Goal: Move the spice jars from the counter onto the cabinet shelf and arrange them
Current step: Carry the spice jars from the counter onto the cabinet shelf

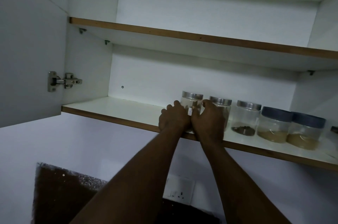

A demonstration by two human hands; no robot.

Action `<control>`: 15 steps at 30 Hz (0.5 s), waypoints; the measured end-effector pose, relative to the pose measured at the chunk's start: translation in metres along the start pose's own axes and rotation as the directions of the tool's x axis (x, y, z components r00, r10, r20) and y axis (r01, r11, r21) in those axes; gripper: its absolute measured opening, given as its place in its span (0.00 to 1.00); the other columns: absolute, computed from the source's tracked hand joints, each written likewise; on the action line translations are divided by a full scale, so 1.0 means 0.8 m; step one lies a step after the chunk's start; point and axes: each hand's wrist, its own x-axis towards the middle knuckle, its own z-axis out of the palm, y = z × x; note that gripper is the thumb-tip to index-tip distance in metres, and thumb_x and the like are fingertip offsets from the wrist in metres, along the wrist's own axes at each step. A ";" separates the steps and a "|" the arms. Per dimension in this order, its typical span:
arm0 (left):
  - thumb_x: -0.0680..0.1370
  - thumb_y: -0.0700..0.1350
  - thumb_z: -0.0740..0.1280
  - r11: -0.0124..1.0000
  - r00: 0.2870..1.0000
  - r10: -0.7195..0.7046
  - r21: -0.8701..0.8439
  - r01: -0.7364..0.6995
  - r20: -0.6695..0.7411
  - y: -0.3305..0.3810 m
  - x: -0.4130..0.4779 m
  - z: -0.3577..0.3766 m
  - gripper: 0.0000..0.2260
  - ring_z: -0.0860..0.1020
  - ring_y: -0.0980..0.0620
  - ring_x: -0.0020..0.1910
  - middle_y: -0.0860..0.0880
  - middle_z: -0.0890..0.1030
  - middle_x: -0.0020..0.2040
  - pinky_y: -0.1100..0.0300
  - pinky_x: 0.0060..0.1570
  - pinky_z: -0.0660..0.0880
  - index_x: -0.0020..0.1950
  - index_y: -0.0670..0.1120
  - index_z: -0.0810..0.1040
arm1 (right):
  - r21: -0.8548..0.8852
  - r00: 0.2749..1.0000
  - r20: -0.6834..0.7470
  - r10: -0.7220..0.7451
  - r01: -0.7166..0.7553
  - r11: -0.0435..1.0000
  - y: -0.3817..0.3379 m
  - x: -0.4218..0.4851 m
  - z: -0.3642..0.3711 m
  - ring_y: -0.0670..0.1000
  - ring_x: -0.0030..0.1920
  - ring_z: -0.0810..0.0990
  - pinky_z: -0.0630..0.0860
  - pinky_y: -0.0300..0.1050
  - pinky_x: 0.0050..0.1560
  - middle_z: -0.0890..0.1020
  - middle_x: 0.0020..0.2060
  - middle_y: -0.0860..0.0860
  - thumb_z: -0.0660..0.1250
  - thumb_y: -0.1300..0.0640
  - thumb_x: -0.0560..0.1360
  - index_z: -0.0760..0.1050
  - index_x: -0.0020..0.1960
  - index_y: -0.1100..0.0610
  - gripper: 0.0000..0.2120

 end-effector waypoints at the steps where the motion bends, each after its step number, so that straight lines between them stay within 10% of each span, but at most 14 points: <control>1: 0.80 0.64 0.63 1.000 1.000 -0.007 0.020 0.007 0.005 0.002 0.000 0.001 0.26 0.73 0.40 0.66 0.42 0.76 0.66 0.47 0.60 0.73 0.69 0.47 0.69 | -0.016 1.000 -0.012 0.001 -0.001 1.000 0.000 0.000 0.000 0.59 0.60 0.81 0.78 0.52 0.59 0.84 0.58 0.57 0.70 0.50 0.77 0.77 0.66 0.59 0.21; 9: 0.76 0.66 0.68 0.987 0.993 0.060 -0.145 -0.074 -0.099 -0.012 -0.038 -0.022 0.31 0.73 0.43 0.64 0.45 0.77 0.64 0.48 0.58 0.76 0.71 0.48 0.69 | 0.023 0.993 -0.092 -0.078 0.080 0.996 -0.006 -0.017 -0.015 0.58 0.57 0.81 0.78 0.52 0.55 0.81 0.58 0.56 0.71 0.54 0.76 0.76 0.63 0.59 0.17; 15: 0.73 0.51 0.75 0.856 0.907 0.218 -0.375 -0.355 -0.360 -0.112 -0.137 -0.040 0.25 0.77 0.55 0.55 0.57 0.77 0.55 0.55 0.50 0.79 0.68 0.56 0.72 | 0.252 0.936 -0.221 -0.273 0.325 0.911 -0.033 -0.117 -0.008 0.38 0.42 0.74 0.67 0.26 0.42 0.79 0.50 0.48 0.69 0.58 0.74 0.76 0.53 0.55 0.08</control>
